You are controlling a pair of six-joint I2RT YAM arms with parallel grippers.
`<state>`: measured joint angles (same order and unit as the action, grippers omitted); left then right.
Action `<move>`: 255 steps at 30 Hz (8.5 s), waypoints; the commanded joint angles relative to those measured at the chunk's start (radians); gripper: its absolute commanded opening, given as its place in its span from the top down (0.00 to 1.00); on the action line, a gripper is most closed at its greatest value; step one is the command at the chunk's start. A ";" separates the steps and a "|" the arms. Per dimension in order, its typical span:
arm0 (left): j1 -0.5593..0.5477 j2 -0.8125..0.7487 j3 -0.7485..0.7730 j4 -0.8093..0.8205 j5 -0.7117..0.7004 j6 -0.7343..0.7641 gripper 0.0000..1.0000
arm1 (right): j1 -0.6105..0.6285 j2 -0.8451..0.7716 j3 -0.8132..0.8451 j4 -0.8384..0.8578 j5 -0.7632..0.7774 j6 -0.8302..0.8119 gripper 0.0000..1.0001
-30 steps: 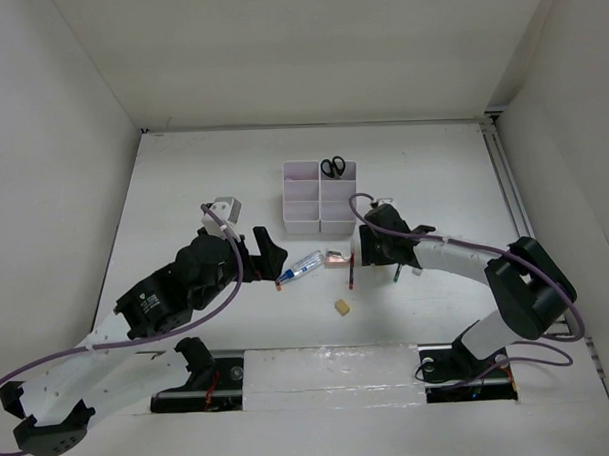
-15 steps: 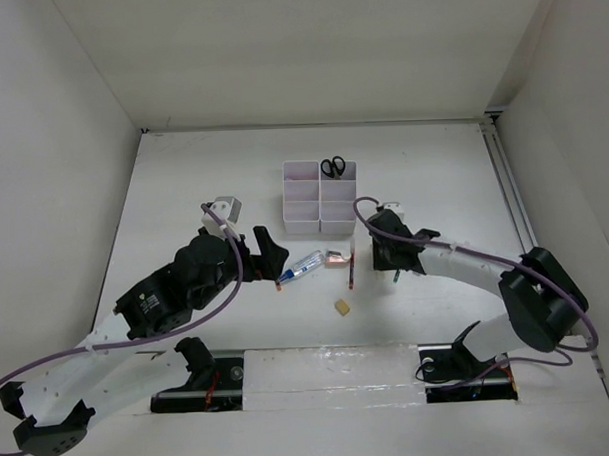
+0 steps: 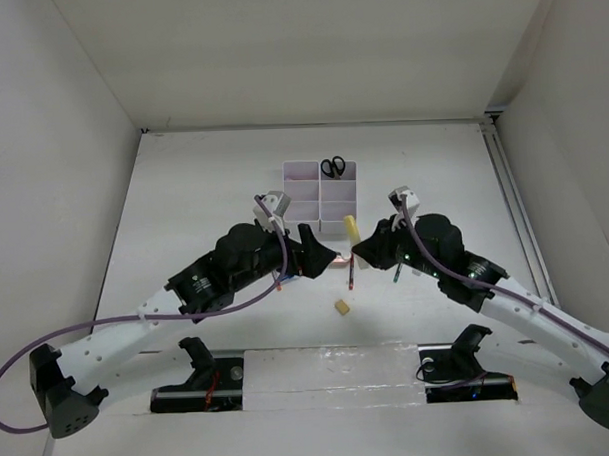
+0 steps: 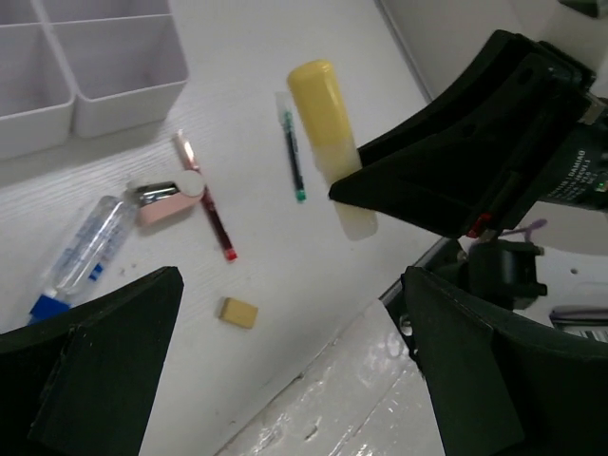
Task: Sort the stationery into containers
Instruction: Pass the stationery from the right arm to the left, then place the stationery into the container, then grab a piece of stationery with the right arm, then pass the stationery from the right arm to the left, then place the stationery into the container
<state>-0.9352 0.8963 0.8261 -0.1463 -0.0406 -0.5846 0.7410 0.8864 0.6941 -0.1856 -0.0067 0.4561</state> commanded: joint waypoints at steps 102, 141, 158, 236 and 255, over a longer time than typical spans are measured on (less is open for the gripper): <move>0.302 0.817 0.559 0.476 -0.461 0.370 0.00 | 0.081 -0.354 0.012 -0.478 0.598 0.461 0.00; 0.236 0.389 0.412 0.059 -0.278 0.221 0.00 | -0.419 0.416 0.030 -0.307 0.430 0.409 0.02; 0.236 0.401 0.430 0.040 -0.315 0.250 0.00 | -0.485 0.477 0.039 -0.319 0.323 0.375 0.22; 0.168 0.582 0.508 0.263 0.170 0.167 1.00 | 0.233 -0.065 0.127 -0.090 0.655 0.151 0.00; 0.323 0.915 0.597 0.623 -0.452 0.450 1.00 | 0.242 -0.495 -0.024 -0.341 0.576 0.182 0.00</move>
<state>-0.6304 1.8046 1.3537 0.4091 -0.4313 -0.1757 0.9699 0.4210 0.6628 -0.5034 0.5938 0.6254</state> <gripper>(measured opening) 0.164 0.999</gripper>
